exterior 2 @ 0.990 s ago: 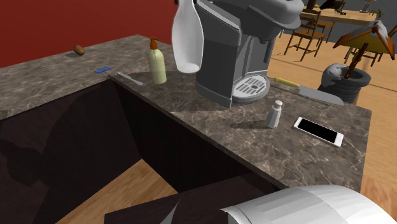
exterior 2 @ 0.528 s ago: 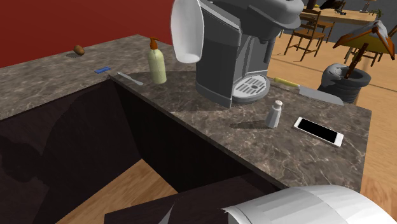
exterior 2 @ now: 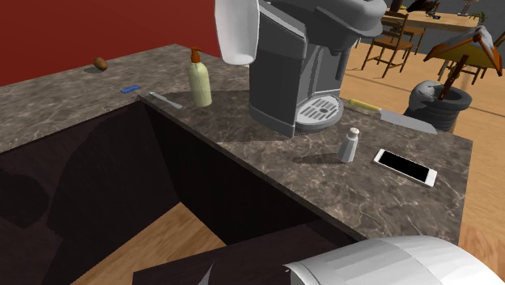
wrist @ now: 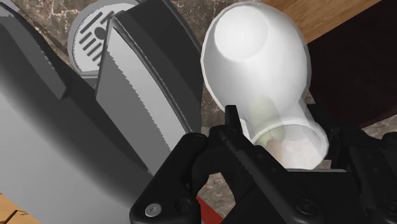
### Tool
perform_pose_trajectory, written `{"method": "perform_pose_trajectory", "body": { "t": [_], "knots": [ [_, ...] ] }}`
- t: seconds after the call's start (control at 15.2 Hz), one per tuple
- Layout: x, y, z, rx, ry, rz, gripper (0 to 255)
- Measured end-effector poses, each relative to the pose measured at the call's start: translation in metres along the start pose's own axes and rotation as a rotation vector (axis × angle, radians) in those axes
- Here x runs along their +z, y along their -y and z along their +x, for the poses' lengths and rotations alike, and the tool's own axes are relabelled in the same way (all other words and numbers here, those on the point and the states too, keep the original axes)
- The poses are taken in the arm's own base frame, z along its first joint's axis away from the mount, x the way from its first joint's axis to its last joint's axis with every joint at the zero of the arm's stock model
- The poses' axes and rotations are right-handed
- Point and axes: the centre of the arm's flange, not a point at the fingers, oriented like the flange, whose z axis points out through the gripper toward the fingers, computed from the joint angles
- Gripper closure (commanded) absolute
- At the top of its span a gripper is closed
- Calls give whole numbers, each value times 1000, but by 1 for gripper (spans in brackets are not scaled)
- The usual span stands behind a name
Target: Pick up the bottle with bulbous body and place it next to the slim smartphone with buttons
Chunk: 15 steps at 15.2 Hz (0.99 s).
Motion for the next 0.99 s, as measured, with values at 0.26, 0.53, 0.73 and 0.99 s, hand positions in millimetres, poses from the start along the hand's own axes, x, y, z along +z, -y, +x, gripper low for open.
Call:
{"method": "perform_pose_trajectory", "body": {
  "t": [0.26, 0.53, 0.73, 0.99],
  "knots": [
    [-20, -1, 3, 0, 0, 0, 255],
    [-39, -1, 7, 0, 0, 0, 255],
    [-46, -20, -12, 0, 0, 0, 255],
    [-53, -59, -46, 1, 0, -1, 255]
  ]
}}
